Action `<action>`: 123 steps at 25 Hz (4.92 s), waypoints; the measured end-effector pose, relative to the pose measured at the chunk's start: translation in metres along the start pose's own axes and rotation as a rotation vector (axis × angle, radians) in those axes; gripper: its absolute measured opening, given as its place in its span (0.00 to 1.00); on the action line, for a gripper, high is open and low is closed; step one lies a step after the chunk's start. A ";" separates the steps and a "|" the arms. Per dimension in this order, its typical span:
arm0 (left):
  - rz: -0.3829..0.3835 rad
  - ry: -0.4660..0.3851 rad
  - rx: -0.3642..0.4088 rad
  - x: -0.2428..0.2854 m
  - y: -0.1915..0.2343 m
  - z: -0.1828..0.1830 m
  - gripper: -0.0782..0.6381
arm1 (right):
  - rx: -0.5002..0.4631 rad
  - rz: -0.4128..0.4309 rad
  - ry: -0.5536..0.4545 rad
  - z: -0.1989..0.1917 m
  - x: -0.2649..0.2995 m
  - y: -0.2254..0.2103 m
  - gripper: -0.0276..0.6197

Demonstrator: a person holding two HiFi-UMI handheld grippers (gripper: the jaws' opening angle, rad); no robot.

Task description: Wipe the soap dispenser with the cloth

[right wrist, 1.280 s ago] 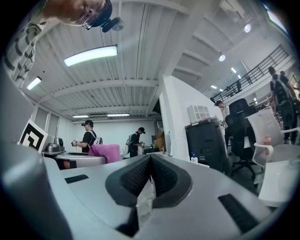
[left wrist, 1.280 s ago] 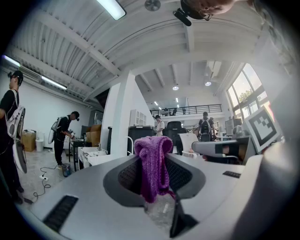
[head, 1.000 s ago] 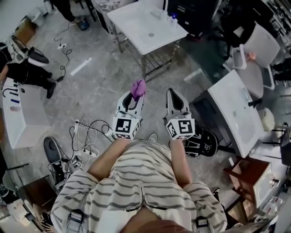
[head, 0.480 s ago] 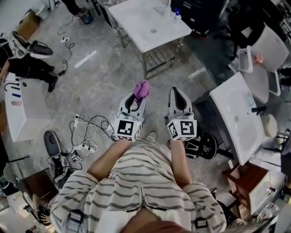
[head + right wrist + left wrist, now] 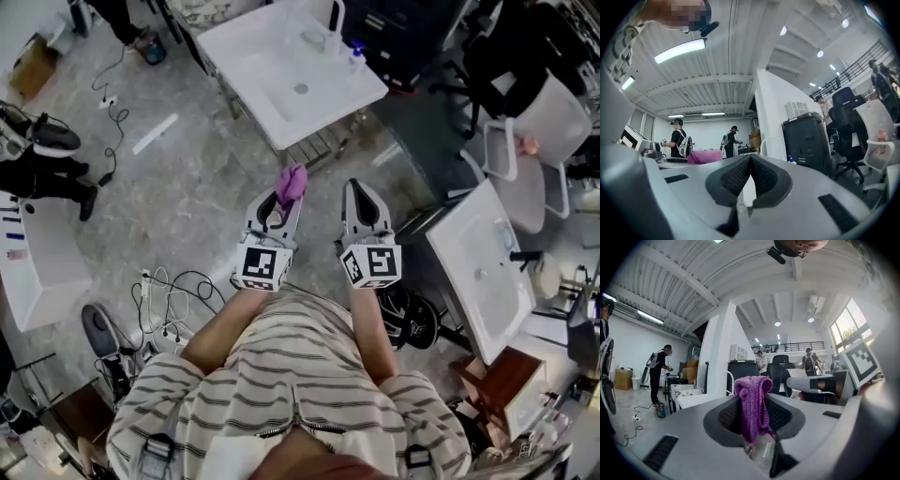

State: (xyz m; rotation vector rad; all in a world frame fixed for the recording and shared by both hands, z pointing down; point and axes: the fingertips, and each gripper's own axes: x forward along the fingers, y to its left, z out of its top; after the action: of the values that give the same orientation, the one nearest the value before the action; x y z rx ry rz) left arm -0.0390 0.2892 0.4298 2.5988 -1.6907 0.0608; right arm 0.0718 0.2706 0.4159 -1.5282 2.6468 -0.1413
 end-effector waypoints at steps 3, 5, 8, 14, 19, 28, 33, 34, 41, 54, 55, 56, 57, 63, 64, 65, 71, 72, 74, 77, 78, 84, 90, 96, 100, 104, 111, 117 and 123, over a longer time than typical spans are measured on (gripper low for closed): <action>-0.037 -0.002 0.003 0.057 0.036 0.014 0.27 | -0.008 -0.030 -0.004 0.014 0.060 -0.021 0.06; -0.060 0.001 0.007 0.091 0.057 0.023 0.27 | -0.012 -0.048 -0.008 0.023 0.098 -0.034 0.06; -0.110 0.003 0.019 0.146 0.082 0.035 0.27 | -0.012 -0.089 -0.012 0.033 0.150 -0.060 0.06; -0.200 0.017 0.031 0.233 0.127 0.048 0.27 | -0.003 -0.173 -0.011 0.040 0.232 -0.097 0.06; -0.260 0.038 0.027 0.286 0.147 0.045 0.27 | 0.007 -0.234 0.009 0.035 0.279 -0.127 0.06; -0.302 0.069 0.023 0.352 0.150 0.027 0.27 | 0.007 -0.258 0.050 0.019 0.326 -0.171 0.05; -0.273 0.073 0.062 0.384 0.146 0.020 0.27 | 0.013 -0.244 0.064 0.008 0.345 -0.204 0.05; -0.265 0.077 0.055 0.391 0.146 0.018 0.27 | 0.014 -0.241 0.070 0.004 0.349 -0.211 0.05; -0.224 0.125 0.038 0.438 0.144 -0.004 0.27 | 0.027 -0.217 0.124 -0.024 0.379 -0.248 0.06; -0.171 0.155 -0.007 0.481 0.153 -0.036 0.27 | 0.015 -0.224 0.210 -0.089 0.423 -0.292 0.11; -0.168 0.156 -0.009 0.482 0.153 -0.038 0.27 | 0.017 -0.226 0.214 -0.093 0.425 -0.295 0.13; -0.166 0.158 -0.010 0.483 0.153 -0.040 0.27 | 0.019 -0.229 0.219 -0.097 0.427 -0.297 0.14; -0.163 0.160 -0.011 0.483 0.154 -0.041 0.27 | 0.018 -0.233 0.223 -0.100 0.429 -0.299 0.16; -0.139 0.170 -0.030 0.485 0.158 -0.049 0.27 | 0.005 -0.285 0.257 -0.123 0.445 -0.310 0.20; -0.136 0.173 -0.032 0.484 0.159 -0.051 0.27 | 0.001 -0.295 0.267 -0.127 0.447 -0.312 0.21; -0.134 0.177 -0.033 0.483 0.160 -0.053 0.27 | -0.004 -0.304 0.275 -0.130 0.448 -0.313 0.21; -0.117 0.185 -0.042 0.480 0.164 -0.062 0.27 | -0.006 -0.369 0.281 -0.137 0.458 -0.323 0.22; -0.116 0.186 -0.043 0.480 0.164 -0.064 0.27 | -0.004 -0.378 0.283 -0.139 0.459 -0.324 0.22; -0.111 0.190 -0.048 0.479 0.165 -0.066 0.27 | -0.007 -0.391 0.288 -0.142 0.461 -0.325 0.23; -0.109 0.198 -0.050 0.478 0.165 -0.070 0.27 | -0.014 -0.410 0.290 -0.147 0.465 -0.328 0.25; -0.111 0.200 -0.049 0.478 0.165 -0.071 0.27 | -0.016 -0.418 0.293 -0.148 0.466 -0.329 0.25; -0.106 0.206 -0.052 0.475 0.166 -0.075 0.27 | -0.033 -0.441 0.295 -0.153 0.474 -0.336 0.26; -0.096 0.220 -0.047 0.472 0.171 -0.081 0.27 | -0.032 -0.405 0.311 -0.158 0.479 -0.339 0.23; -0.095 0.211 -0.042 0.468 0.168 -0.080 0.27 | -0.004 -0.372 0.325 -0.154 0.475 -0.341 0.25; -0.100 0.198 -0.036 0.465 0.165 -0.075 0.27 | -0.003 -0.342 0.328 -0.147 0.471 -0.333 0.25; -0.110 0.190 -0.024 0.458 0.166 -0.066 0.27 | 0.000 -0.304 0.319 -0.131 0.467 -0.318 0.25; -0.112 0.165 -0.017 0.443 0.167 -0.047 0.27 | 0.025 -0.249 0.298 -0.089 0.455 -0.296 0.25; -0.122 0.164 -0.003 0.423 0.166 -0.032 0.27 | 0.031 -0.204 0.283 -0.056 0.437 -0.272 0.25; -0.154 0.157 0.004 0.400 0.157 -0.014 0.27 | 0.021 -0.159 0.266 -0.024 0.413 -0.241 0.25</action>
State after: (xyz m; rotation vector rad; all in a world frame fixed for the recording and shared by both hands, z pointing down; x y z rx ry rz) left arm -0.0204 -0.1387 0.4682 2.6392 -1.4374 0.2558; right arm 0.0705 -0.2064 0.4589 -1.8291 2.7000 -0.4082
